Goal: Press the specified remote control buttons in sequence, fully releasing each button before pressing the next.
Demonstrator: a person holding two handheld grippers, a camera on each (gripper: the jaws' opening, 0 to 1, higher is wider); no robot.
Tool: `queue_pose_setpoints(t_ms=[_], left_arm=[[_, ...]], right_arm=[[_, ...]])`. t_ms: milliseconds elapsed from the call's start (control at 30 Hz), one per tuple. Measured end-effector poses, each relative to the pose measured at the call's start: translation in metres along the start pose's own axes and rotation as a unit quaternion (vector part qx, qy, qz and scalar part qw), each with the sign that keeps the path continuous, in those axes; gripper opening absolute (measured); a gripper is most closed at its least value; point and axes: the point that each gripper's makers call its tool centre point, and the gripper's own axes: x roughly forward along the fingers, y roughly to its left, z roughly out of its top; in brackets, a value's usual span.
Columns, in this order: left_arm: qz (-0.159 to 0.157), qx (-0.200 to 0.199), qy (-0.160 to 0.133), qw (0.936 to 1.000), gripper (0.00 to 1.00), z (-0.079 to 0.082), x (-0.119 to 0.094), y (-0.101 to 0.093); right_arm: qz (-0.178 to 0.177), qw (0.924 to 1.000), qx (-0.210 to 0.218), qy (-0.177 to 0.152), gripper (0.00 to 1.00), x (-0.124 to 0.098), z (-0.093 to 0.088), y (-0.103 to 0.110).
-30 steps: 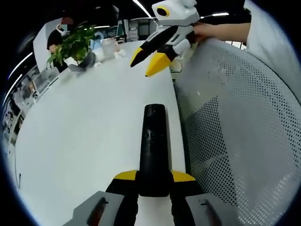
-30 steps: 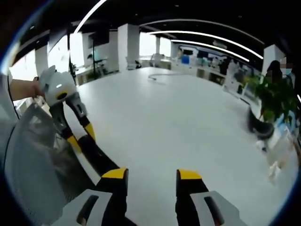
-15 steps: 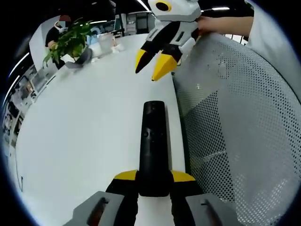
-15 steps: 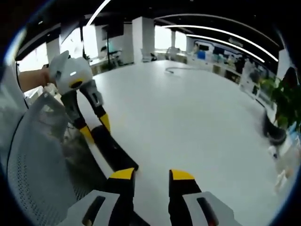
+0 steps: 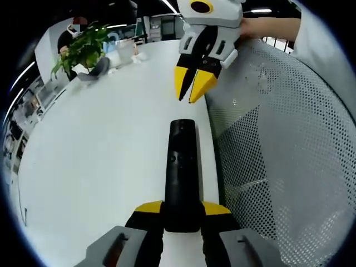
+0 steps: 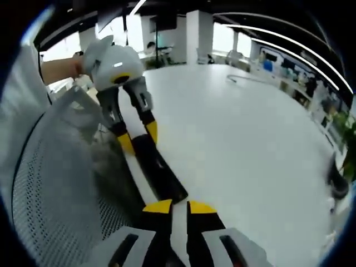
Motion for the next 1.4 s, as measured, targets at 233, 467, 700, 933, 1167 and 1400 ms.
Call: queue_pose_setpoints(t_ms=[233, 467, 700, 933, 1167, 1400], left_arm=[[0.001, -0.003, -0.003, 1.0, 0.24, 0.0, 0.0, 0.0], [0.003, -0.005, -0.004, 1.0, 0.24, 0.0, 0.0, 0.0], [0.003, -0.006, -0.004, 1.0, 0.24, 0.0, 0.0, 0.0], [0.003, -0.007, -0.004, 1.0, 0.24, 0.0, 0.0, 0.0], [0.003, -0.007, -0.005, 1.0, 0.24, 0.0, 0.0, 0.001], [0.003, -0.008, -0.004, 1.0, 0.24, 0.0, 0.0, 0.002]], right_arm=[[0.007, 0.9995, -0.028, 0.009, 0.0, 0.003, 0.009, -0.002], [0.026, 0.9978, -0.051, 0.035, 0.0, 0.015, 0.005, 0.002], [0.04, 0.9954, -0.06, 0.063, 0.0, 0.027, -0.005, 0.002], [0.047, 0.9933, -0.073, 0.075, 0.0, 0.029, -0.005, 0.001], [0.053, 0.9904, -0.099, 0.08, 0.0, 0.033, -0.002, 0.002], [0.061, 0.9856, -0.122, 0.101, 0.0, 0.033, -0.003, 0.002]])
